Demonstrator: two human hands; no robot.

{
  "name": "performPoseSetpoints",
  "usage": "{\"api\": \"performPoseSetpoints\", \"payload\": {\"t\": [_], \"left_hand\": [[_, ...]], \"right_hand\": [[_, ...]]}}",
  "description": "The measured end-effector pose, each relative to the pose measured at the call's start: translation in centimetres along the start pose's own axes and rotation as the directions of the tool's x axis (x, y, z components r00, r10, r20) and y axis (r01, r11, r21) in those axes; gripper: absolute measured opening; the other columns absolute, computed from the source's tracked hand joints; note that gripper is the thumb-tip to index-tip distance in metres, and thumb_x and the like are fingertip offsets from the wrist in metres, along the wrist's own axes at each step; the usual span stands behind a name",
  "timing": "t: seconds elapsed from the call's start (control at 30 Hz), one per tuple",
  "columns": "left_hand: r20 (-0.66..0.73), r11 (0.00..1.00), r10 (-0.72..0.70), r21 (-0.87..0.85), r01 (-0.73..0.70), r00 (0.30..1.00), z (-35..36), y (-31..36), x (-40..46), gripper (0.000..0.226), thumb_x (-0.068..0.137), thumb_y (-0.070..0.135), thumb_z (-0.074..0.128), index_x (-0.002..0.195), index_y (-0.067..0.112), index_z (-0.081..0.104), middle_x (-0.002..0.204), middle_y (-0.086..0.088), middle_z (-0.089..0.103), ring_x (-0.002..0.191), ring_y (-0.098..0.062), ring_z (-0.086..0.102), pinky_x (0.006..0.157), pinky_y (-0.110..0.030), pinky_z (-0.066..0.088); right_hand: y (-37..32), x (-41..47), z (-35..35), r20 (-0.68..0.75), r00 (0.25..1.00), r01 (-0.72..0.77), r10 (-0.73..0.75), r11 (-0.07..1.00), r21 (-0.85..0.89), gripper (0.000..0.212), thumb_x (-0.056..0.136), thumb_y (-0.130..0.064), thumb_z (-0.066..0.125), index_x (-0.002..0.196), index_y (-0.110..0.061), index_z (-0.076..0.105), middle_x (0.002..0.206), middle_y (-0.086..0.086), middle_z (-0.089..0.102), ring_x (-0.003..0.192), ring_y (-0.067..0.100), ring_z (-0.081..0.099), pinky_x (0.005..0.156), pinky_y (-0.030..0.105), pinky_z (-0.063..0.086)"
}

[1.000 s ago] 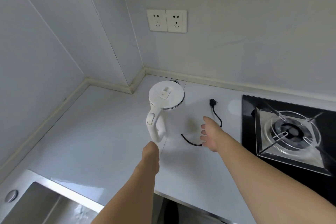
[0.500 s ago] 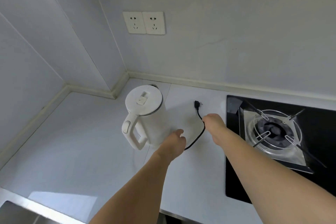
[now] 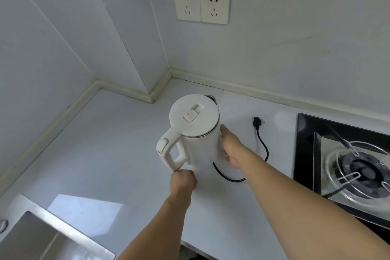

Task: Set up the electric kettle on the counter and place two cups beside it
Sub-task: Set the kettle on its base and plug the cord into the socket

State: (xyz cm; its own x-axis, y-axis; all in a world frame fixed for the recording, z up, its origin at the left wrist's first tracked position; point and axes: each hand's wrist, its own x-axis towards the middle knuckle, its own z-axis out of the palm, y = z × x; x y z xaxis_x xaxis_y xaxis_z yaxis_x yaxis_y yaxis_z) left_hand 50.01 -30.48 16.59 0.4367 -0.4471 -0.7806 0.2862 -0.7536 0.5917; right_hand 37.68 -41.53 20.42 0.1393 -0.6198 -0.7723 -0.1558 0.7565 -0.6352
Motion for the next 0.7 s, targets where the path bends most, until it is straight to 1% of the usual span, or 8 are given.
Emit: {"api": "performPoseSetpoints", "payload": {"t": [0.07,0.1,0.17,0.2,0.3,0.4,0.57,0.7], "left_hand": [[-0.066,0.988,-0.037,-0.150,0.027,0.997,-0.8,0.7,0.5,0.020,0.073,-0.005,0.038,0.067,0.003,0.055,0.060,-0.011,0.055,0.061,-0.026,0.050,0.068,-0.037,0.044],[-0.097,0.973,-0.061,-0.228,0.037,0.993,-1.2,1.0,0.8,0.019,0.079,-0.005,0.040,0.071,0.003,0.055,0.062,-0.011,0.055,0.061,-0.026,0.051,0.068,-0.035,0.046],[-0.114,0.911,-0.119,-0.408,0.062,0.986,-2.0,1.5,1.4,0.022,0.088,-0.001,0.040,0.077,0.003,0.059,0.071,-0.011,0.061,0.064,-0.026,0.060,0.069,-0.032,0.054],[-0.102,0.865,-0.133,-0.497,0.066,0.986,-2.4,1.8,1.8,0.023,0.090,0.001,0.040,0.081,0.003,0.061,0.077,-0.012,0.065,0.070,-0.025,0.064,0.071,-0.031,0.056],[0.006,0.749,-0.109,-0.657,0.086,0.994,-3.4,3.0,3.1,0.028,0.095,0.021,0.043,0.085,0.006,0.064,0.088,-0.015,0.067,0.085,-0.033,0.067,0.082,-0.044,0.057],[0.076,0.712,-0.075,-0.694,0.107,0.994,-3.7,4.9,3.8,0.030,0.094,0.035,0.055,0.078,0.012,0.068,0.091,-0.014,0.069,0.091,-0.038,0.067,0.087,-0.055,0.054],[0.188,0.706,-0.047,-0.688,0.166,0.981,-3.7,6.4,5.0,0.045,0.080,0.046,0.061,0.112,0.015,0.069,0.121,-0.018,0.065,0.108,-0.041,0.065,0.090,-0.054,0.052],[0.181,0.709,-0.030,-0.689,0.149,0.983,-4.1,8.2,6.1,0.049,0.075,0.042,0.064,0.114,0.013,0.068,0.126,-0.020,0.063,0.110,-0.041,0.064,0.092,-0.057,0.050]], "right_hand": [[0.8,0.8,0.4,0.025,0.999,-0.022,0.022,1.000,0.012,0.054,0.095,-0.059,0.023,0.135,-0.031,0.047,0.133,-0.006,0.052,0.127,0.021,0.043,0.108,0.039,0.027],[1.0,1.3,0.6,0.019,0.999,-0.027,0.026,0.999,0.027,0.048,0.093,-0.059,0.024,0.120,-0.034,0.055,0.114,-0.009,0.060,0.113,0.019,0.050,0.103,0.038,0.032],[0.9,1.9,0.8,-0.006,1.000,-0.015,0.016,0.998,0.054,0.041,0.092,-0.057,0.027,0.084,-0.030,0.057,0.074,-0.012,0.060,0.079,0.013,0.052,0.079,0.030,0.041],[0.7,2.0,0.9,-0.019,1.000,-0.002,0.003,0.997,0.071,0.040,0.093,-0.055,0.029,0.075,-0.030,0.055,0.066,-0.011,0.057,0.070,0.012,0.049,0.070,0.027,0.041],[0.1,2.8,1.1,-0.016,1.000,0.004,-0.003,0.994,0.106,0.038,0.092,-0.050,0.033,0.075,-0.030,0.060,0.070,-0.008,0.065,0.068,0.013,0.055,0.065,0.027,0.044],[-0.1,3.2,1.3,-0.014,0.999,0.035,-0.034,0.997,0.075,0.039,0.089,-0.043,0.036,0.067,-0.028,0.064,0.058,-0.010,0.070,0.060,0.013,0.059,0.054,0.024,0.043],[-1.2,4.0,2.1,-0.065,0.996,0.057,-0.052,0.995,0.076,0.037,0.090,-0.034,0.032,0.071,-0.025,0.063,0.060,-0.007,0.068,0.066,0.015,0.057,0.055,0.026,0.038],[-3.1,4.9,3.3,-0.075,0.995,0.067,-0.063,0.996,0.055,0.038,0.091,-0.033,0.028,0.075,-0.025,0.061,0.074,-0.003,0.066,0.068,0.015,0.055,0.055,0.027,0.036]]}}
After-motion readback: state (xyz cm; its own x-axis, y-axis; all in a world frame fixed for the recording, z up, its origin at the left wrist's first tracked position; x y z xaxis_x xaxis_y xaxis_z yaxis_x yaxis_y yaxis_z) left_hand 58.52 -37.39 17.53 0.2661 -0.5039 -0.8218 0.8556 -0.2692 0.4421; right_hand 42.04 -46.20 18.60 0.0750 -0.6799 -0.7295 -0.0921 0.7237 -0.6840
